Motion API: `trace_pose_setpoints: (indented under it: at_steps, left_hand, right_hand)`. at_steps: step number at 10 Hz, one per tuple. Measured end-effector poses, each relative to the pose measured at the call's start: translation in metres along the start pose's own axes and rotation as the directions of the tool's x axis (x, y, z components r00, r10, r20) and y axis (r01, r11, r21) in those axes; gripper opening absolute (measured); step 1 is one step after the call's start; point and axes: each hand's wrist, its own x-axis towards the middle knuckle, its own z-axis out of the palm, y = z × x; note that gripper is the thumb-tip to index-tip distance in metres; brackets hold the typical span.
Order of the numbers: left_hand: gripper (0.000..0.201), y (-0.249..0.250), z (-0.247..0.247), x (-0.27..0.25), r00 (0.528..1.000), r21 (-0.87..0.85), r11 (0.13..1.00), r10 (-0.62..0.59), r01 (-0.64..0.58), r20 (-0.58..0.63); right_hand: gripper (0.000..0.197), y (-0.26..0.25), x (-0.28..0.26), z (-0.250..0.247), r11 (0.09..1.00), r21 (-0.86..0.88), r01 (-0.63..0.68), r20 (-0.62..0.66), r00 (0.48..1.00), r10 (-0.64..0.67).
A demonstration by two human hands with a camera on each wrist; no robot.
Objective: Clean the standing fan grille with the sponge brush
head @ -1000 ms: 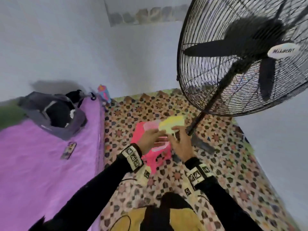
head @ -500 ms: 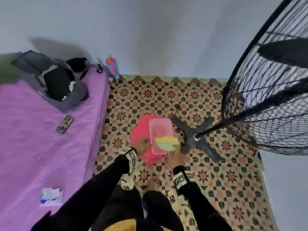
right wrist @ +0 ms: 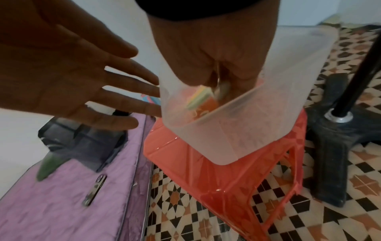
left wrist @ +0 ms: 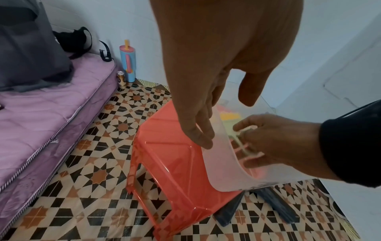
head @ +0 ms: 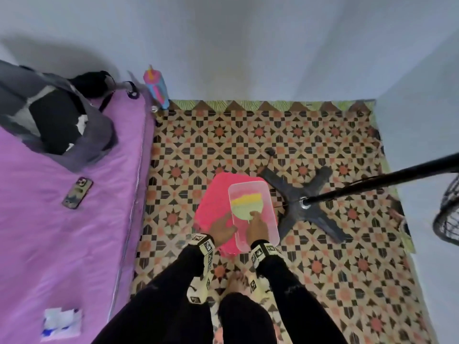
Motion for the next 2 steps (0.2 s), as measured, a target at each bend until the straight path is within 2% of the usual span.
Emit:
trace_pose_setpoints:
  at_steps: [1, 2]
  left_hand:
    - [0.057, -0.007, -0.001, 0.008, 1.000, 0.080, 0.997, 0.019, -0.020, 0.005]
    - [0.055, -0.029, -0.006, -0.013, 0.998, 0.268, 0.963, -0.028, 0.014, 0.048]
  right_hand:
    - [0.040, 0.010, 0.005, -0.002, 0.987, -0.159, 0.010, 0.073, 0.997, 0.002]
    - [0.029, 0.015, -0.031, -0.010, 0.989, -0.065, 0.136, 0.043, 0.990, -0.133]
